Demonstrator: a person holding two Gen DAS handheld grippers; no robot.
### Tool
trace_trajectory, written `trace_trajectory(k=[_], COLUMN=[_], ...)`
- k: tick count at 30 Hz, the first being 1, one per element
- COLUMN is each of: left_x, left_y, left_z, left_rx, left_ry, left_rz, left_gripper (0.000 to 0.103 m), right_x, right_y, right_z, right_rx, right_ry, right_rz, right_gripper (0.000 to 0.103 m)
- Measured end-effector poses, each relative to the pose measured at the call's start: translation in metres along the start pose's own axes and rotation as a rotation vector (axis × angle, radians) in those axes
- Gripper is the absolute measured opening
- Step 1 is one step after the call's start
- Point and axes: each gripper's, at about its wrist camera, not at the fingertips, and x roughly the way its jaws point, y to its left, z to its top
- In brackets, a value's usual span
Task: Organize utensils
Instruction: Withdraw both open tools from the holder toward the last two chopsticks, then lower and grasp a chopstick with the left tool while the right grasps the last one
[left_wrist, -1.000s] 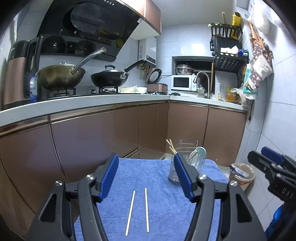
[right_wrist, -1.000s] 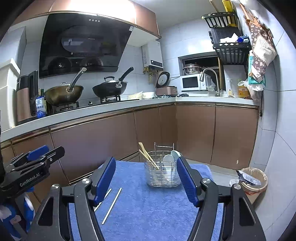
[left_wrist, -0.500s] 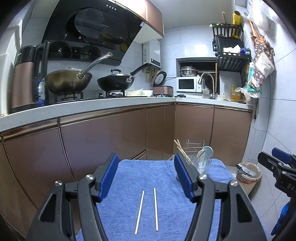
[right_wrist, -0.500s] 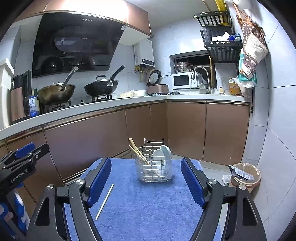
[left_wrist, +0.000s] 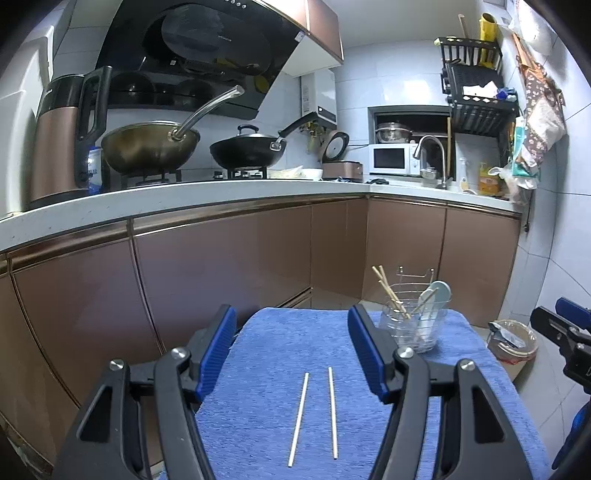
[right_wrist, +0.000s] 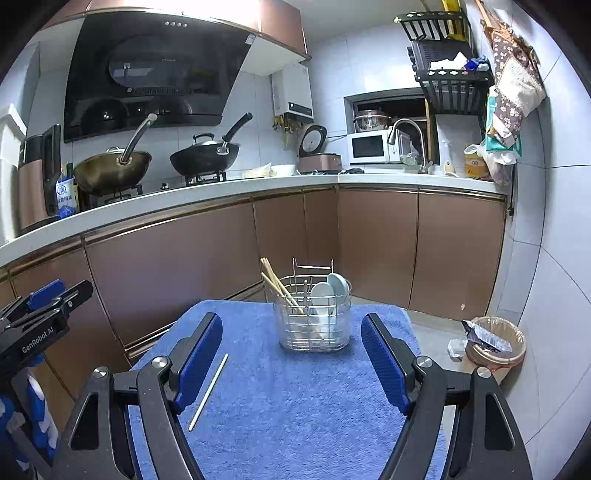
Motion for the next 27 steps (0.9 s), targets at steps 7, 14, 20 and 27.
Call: trace_trajectory(k=[7, 14, 20, 27], left_x=[0.018, 0.076, 0.166, 0.251], left_y=[0.026, 0.076, 0.070, 0.030], left_z=[-0.001, -0.004, -0.037, -0.088], left_rx=[-0.018, -0.113, -0.093, -0.036], left_ry=[0.028, 0.222, 0.535, 0.770], left_rz=[0.051, -0.001, -0.139, -0.239], left_gripper=[0.061, 0.061, 0.061, 0.060], right_x=[0.018, 0.059, 0.128, 0.202], right_y=[0.003, 0.016, 0.037, 0.051], right_z=[-0.005, -0.007, -0.022, -0.037], right_rx=[-0.023, -0.056, -0.071, -0.060], right_ry=[0.048, 0.175, 0.387, 0.557], right_rz=[0.026, 0.105, 0.232, 0.300], right_gripper=[0.076, 0.063, 0.045, 0.029])
